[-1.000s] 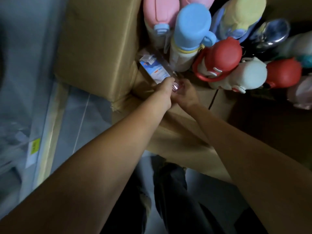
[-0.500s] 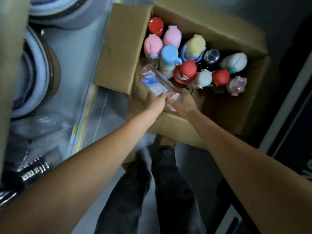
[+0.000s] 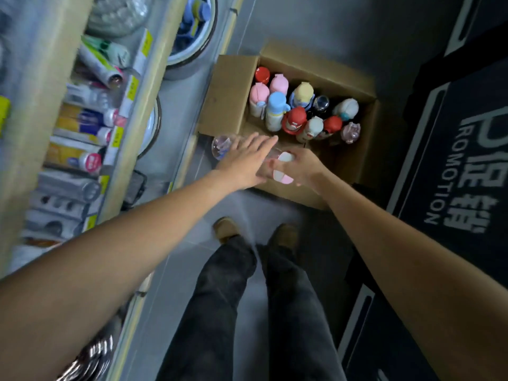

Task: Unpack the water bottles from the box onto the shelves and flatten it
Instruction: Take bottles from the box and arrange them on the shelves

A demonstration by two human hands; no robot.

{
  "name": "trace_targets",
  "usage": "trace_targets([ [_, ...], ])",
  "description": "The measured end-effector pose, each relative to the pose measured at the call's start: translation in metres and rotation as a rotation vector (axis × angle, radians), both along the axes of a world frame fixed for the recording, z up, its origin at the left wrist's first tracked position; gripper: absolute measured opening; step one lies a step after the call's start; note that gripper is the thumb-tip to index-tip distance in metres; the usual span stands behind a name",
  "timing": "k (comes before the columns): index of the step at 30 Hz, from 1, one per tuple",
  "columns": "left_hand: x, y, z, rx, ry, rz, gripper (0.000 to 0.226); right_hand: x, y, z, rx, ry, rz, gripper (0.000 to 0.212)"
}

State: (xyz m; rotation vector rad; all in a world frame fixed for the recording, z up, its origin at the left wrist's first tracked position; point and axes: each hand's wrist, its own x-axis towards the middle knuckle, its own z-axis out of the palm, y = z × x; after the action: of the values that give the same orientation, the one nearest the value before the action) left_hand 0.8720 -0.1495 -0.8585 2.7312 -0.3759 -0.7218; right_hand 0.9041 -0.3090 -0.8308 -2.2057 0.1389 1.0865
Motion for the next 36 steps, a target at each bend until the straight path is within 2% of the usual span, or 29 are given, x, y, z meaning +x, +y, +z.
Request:
trace_targets([
  [3, -0.030, 0.004, 0.050, -0.010, -0.078, 0.065, 0.081, -0.020, 0.008, 0.046, 0.028, -0.057, 0.029, 0.044],
  [6, -0.072, 0.010, 0.085, -0.003, -0.017, 0.241, 0.081, -0.045, 0.017, 0.087, 0.086, -0.079, 0.012, 0.042],
  [9, -0.118, 0.012, 0.108, -0.081, 0.036, 0.469, 0.080, -0.078, 0.019, 0.122, 0.194, -0.059, 0.007, 0.043],
  [11, -0.160, 0.008, 0.124, -0.220, 0.089, 0.676, 0.074, -0.109, 0.019, 0.147, 0.276, -0.020, 0.051, 0.033],
  [13, -0.197, 0.003, 0.147, -0.445, 0.132, 0.837, 0.065, -0.139, 0.024, 0.174, 0.341, 0.027, 0.141, 0.029],
  [16, -0.262, -0.001, 0.194, -0.808, 0.042, 0.956, 0.026, -0.191, 0.039, 0.217, 0.389, 0.084, 0.293, 0.032],
  [17, -0.284, 0.000, 0.211, -0.878, 0.013, 0.999, 0.023, -0.208, 0.046, 0.232, 0.386, 0.093, 0.344, 0.036],
  [19, -0.321, 0.006, 0.246, -0.911, -0.045, 1.065, 0.026, -0.234, 0.064, 0.257, 0.389, 0.101, 0.448, 0.030],
  [21, -0.362, 0.021, 0.283, -0.935, -0.129, 1.092, 0.021, -0.265, 0.087, 0.290, 0.417, 0.093, 0.565, 0.019],
  [27, -0.467, 0.064, 0.392, -0.872, -0.290, 1.204, 0.006, -0.347, 0.160, 0.388, 0.513, -0.079, 0.827, 0.015],
  [28, -0.484, 0.069, 0.410, -0.865, -0.303, 1.221, 0.007, -0.361, 0.171, 0.406, 0.520, -0.117, 0.866, 0.018],
  [29, -0.501, 0.074, 0.427, -0.853, -0.302, 1.237, 0.026, -0.375, 0.182, 0.422, 0.537, -0.139, 0.897, 0.021],
  [31, -0.540, 0.087, 0.464, -0.822, -0.316, 1.286, 0.077, -0.409, 0.208, 0.465, 0.575, -0.182, 0.975, 0.028],
  [32, -0.550, 0.091, 0.478, -0.839, -0.335, 1.307, 0.090, -0.418, 0.217, 0.482, 0.593, -0.197, 0.990, 0.030],
  [34, -0.585, 0.104, 0.514, -0.875, -0.462, 1.349, 0.087, -0.456, 0.238, 0.526, 0.665, -0.222, 1.044, 0.029],
  [36, -0.619, 0.113, 0.548, -0.904, -0.609, 1.359, 0.068, -0.496, 0.253, 0.567, 0.767, -0.233, 1.101, 0.025],
])
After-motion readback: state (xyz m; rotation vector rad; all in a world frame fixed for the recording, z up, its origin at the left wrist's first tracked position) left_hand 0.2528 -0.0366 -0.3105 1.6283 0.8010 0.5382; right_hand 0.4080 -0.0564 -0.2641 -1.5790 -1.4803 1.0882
